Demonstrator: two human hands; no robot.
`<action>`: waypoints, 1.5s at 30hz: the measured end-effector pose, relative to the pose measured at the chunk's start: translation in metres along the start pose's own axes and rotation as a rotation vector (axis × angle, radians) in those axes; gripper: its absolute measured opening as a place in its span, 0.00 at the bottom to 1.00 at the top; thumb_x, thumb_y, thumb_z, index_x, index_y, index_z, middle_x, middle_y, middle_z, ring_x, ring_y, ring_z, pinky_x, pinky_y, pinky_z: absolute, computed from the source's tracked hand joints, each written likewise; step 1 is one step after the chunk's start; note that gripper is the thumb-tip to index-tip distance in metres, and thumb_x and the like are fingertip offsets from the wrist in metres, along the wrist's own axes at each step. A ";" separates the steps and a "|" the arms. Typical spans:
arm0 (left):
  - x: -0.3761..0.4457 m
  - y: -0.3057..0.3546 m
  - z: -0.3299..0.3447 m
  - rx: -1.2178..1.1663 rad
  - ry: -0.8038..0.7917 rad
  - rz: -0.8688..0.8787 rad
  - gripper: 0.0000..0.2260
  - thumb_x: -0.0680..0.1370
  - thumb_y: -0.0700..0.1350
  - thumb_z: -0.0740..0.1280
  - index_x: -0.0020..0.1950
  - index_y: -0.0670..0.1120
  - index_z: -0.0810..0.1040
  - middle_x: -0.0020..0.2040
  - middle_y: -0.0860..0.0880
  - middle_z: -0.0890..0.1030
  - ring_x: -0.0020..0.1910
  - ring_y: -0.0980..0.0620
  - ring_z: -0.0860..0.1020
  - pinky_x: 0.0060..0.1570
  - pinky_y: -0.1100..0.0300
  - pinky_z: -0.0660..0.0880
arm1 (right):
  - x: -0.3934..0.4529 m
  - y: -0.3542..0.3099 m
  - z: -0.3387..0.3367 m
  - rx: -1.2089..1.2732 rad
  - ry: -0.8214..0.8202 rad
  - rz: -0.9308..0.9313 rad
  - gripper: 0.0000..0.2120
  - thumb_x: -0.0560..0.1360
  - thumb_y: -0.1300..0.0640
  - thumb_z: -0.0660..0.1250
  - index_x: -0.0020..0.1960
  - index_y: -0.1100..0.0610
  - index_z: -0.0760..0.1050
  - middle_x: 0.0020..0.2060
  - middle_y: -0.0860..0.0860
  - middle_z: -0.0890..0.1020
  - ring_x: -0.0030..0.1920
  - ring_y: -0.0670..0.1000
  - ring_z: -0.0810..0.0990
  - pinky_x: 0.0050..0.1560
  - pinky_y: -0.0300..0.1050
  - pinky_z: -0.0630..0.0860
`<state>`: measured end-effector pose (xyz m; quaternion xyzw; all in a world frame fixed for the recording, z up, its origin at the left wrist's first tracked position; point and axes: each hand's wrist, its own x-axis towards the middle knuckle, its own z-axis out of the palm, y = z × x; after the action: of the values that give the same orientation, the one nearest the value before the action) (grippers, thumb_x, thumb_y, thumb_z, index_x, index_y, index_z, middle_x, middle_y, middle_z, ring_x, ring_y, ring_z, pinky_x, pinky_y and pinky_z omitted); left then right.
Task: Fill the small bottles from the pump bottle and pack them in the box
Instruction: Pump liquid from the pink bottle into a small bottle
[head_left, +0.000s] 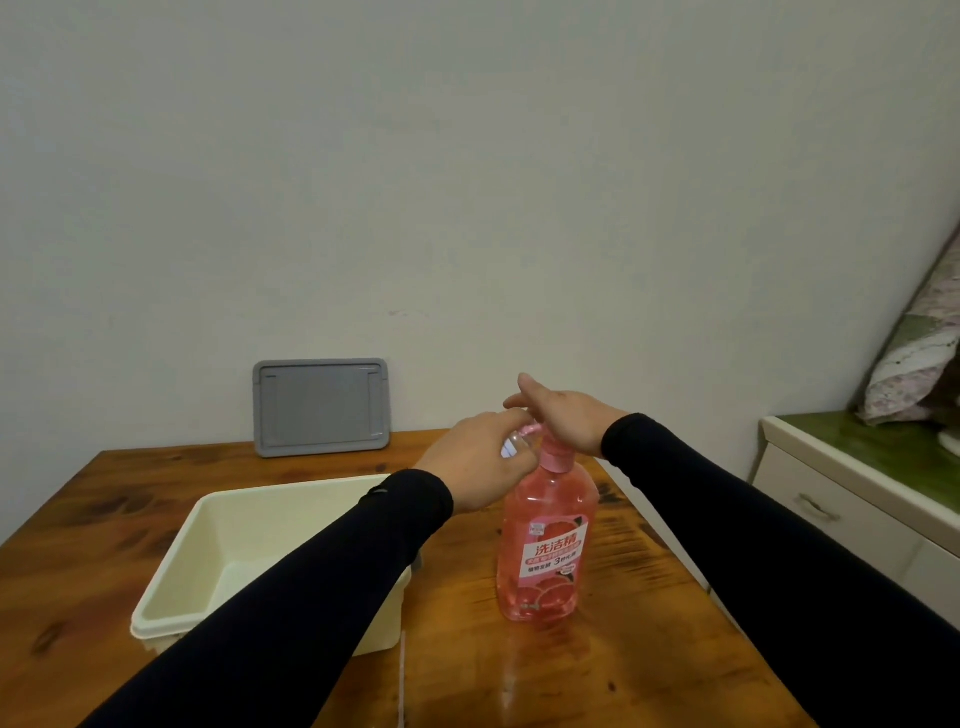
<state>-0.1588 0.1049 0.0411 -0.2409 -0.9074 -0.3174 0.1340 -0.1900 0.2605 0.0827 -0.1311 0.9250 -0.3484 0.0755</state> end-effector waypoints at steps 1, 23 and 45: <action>-0.001 0.000 0.001 0.001 -0.004 -0.002 0.18 0.77 0.54 0.61 0.66 0.56 0.71 0.59 0.52 0.79 0.49 0.57 0.74 0.42 0.67 0.70 | 0.000 0.002 0.002 -0.012 0.002 0.003 0.32 0.78 0.33 0.41 0.71 0.48 0.68 0.69 0.53 0.72 0.64 0.53 0.73 0.62 0.47 0.65; 0.004 0.000 -0.005 0.025 -0.011 -0.010 0.19 0.77 0.54 0.61 0.67 0.55 0.70 0.61 0.52 0.77 0.49 0.57 0.72 0.41 0.69 0.66 | 0.000 -0.003 -0.004 0.024 0.013 -0.003 0.33 0.77 0.32 0.40 0.71 0.47 0.67 0.69 0.54 0.71 0.66 0.55 0.70 0.65 0.50 0.62; 0.005 0.000 -0.004 0.061 0.019 0.013 0.19 0.77 0.54 0.60 0.68 0.54 0.70 0.63 0.51 0.77 0.52 0.57 0.73 0.42 0.68 0.64 | -0.001 -0.005 -0.004 0.007 0.044 0.020 0.33 0.78 0.33 0.39 0.71 0.47 0.67 0.70 0.55 0.70 0.67 0.56 0.70 0.66 0.51 0.62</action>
<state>-0.1622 0.1040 0.0465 -0.2396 -0.9137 -0.2911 0.1521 -0.1895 0.2595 0.0887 -0.1140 0.9264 -0.3539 0.0592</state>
